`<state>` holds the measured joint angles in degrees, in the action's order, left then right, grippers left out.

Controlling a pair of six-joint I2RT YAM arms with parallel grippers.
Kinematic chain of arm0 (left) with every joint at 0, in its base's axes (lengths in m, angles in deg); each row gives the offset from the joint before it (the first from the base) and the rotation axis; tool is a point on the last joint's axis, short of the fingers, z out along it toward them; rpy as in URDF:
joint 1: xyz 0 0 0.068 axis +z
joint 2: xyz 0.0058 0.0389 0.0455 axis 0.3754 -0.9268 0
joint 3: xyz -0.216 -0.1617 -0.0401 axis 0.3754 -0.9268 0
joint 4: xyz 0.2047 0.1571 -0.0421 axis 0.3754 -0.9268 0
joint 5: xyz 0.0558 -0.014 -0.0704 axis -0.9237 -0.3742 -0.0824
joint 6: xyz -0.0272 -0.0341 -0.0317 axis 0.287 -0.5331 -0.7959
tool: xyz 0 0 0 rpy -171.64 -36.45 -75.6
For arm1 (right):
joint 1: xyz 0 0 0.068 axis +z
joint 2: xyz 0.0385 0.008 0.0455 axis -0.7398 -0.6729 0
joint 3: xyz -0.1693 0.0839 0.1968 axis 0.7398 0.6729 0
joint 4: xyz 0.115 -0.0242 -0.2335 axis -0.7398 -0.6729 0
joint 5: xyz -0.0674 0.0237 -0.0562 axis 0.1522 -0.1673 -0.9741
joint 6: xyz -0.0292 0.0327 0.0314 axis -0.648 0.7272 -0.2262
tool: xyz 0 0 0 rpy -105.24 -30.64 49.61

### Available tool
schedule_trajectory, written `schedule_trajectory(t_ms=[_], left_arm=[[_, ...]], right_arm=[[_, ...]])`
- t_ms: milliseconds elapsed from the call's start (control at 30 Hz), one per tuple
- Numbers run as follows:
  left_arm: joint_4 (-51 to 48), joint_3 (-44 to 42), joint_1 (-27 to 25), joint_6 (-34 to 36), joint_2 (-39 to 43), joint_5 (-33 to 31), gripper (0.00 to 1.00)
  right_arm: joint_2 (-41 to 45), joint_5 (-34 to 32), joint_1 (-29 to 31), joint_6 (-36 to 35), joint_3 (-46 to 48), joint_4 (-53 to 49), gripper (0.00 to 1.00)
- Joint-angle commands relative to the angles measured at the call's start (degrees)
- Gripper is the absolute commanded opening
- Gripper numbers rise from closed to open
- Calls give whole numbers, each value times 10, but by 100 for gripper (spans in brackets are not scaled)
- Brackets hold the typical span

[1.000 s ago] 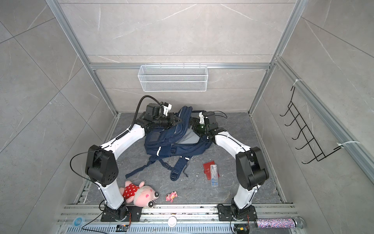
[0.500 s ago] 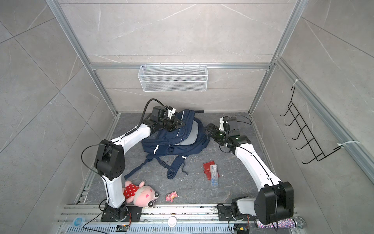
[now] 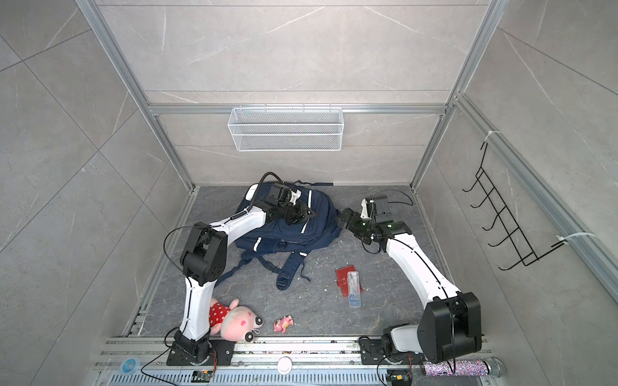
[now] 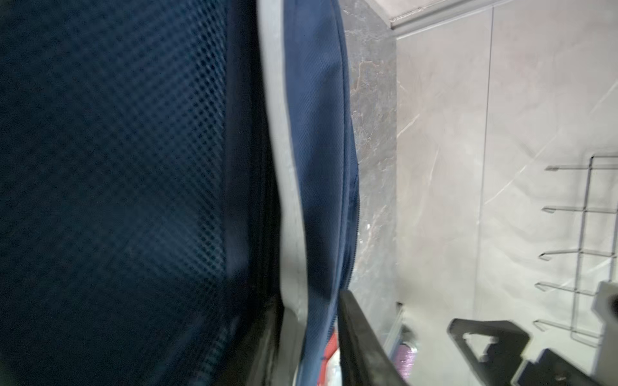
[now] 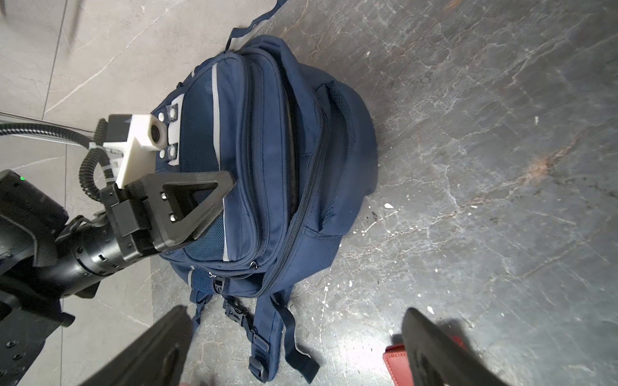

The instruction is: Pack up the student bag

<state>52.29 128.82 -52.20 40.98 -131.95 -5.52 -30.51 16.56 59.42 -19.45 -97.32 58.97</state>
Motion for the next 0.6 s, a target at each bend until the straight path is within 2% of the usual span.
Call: schedule_trajectory(t_ms=[0,133,200,267,467,567], left_arm=[[-36,-22,20,9,77,-5,57],[-102,-53,48,34,146,-8,88],[-152,-69,71,53,181,-8,95],[-196,-92,98,69,214,-14,99],[-272,-196,216,101,294,-16,99],[-296,-221,264,131,300,-14,99]], right_arm=[[-9,-1,2,-8,-22,-3,100],[-17,-4,7,-17,-31,-6,99],[-26,-5,11,-20,-34,-8,99],[-33,-7,17,-21,-38,-8,99],[-73,-18,57,-36,-74,-13,99],[-98,-25,83,-47,-100,-20,99]])
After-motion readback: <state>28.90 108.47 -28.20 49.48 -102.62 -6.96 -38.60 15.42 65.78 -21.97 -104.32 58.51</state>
